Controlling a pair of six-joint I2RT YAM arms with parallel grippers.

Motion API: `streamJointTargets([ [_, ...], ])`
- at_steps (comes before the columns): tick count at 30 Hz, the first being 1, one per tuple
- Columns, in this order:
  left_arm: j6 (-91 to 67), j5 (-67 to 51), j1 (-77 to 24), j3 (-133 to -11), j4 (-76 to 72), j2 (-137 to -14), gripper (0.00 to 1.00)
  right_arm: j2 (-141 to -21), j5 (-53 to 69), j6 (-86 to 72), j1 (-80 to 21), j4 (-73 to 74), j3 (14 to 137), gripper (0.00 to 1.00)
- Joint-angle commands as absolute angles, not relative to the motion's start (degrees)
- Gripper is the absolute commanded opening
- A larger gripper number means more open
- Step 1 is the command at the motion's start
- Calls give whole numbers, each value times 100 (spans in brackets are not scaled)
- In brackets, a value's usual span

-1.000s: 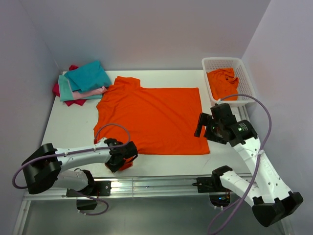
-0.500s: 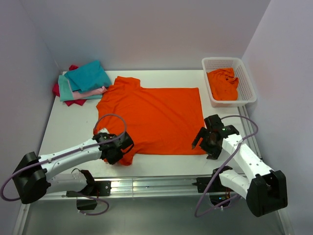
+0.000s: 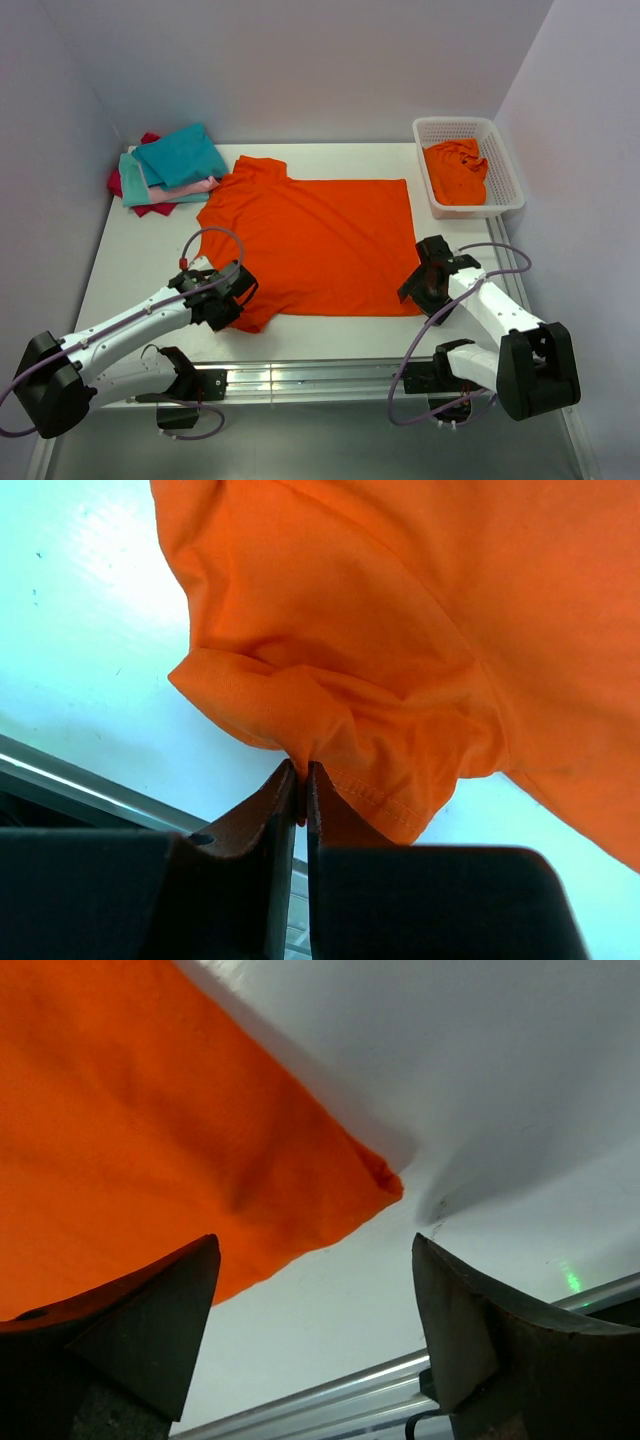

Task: Fold and stack the t-shirts
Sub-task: Flatten the tshirt out

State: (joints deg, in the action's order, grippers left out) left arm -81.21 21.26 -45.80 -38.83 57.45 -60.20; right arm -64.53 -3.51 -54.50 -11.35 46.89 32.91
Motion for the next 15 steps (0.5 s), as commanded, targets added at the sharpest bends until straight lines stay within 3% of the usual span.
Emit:
streamJointTargets([
  [1, -7814, 2197, -4518, -3955, 5616, -6046, 13, -6399, -808, -5695, -1029, 4553, 3173, 83],
  [4, -7752, 2197, -4500, -4008, 5608, -6108, 12, -6320, -835, -5660, -879, 4360, 2998, 79],
  [13, -7682, 2224, -4439, -4060, 5599, -6170, 12, -6547, -844, -5511, -624, 3999, 2839, 49],
  [14, -7682, 2224, -4430, -4069, 5607, -6179, 11, -6565, -844, -5519, -624, 3982, 2848, 39],
  [15, -7682, 2232, -4421, -4069, 5607, -6179, 11, -6574, -844, -5511, -624, 3973, 2856, 18],
])
